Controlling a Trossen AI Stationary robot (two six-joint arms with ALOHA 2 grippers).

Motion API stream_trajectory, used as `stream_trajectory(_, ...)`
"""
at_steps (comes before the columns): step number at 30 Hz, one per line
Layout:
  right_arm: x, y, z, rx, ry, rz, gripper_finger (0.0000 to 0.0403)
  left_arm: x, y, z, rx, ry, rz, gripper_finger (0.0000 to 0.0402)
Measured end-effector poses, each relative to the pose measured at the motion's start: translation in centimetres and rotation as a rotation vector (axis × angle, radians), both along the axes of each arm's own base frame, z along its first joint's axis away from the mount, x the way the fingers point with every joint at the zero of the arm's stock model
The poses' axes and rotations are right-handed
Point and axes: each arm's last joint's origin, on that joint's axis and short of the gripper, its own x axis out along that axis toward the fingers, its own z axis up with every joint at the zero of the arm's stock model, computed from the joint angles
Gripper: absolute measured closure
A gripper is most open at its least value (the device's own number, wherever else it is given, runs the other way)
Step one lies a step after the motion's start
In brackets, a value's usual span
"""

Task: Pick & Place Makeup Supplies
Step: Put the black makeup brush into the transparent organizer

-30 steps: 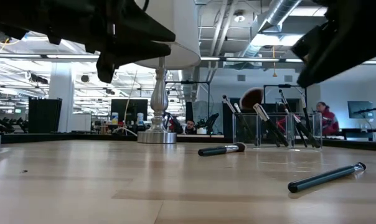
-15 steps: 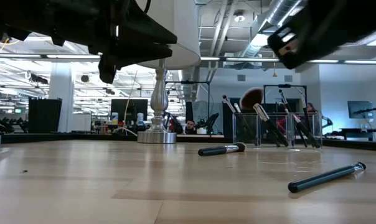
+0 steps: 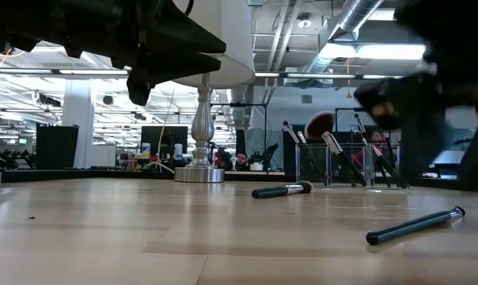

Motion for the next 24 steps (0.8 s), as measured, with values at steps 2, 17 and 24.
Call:
stream_trajectory(2, 0.3, 0.5, -0.9, -0.02, -0.038, 0.0, 0.0256, 0.0, 0.0, 0.0, 0.0, 0.0, 0.0, 0.0286)
stream_trajectory(17, -4.3, -1.4, 6.3, -0.13, -0.168, 0.033, 0.0283, 0.0, 0.1, 0.0, -0.007, -0.005, 0.005, 0.0286)
stream_trajectory(24, -8.9, -4.5, 1.4, 0.115, -0.506, 0.143, 0.0279, 0.2, 0.6, 0.4, -0.02, -0.025, 0.024, 0.0286)
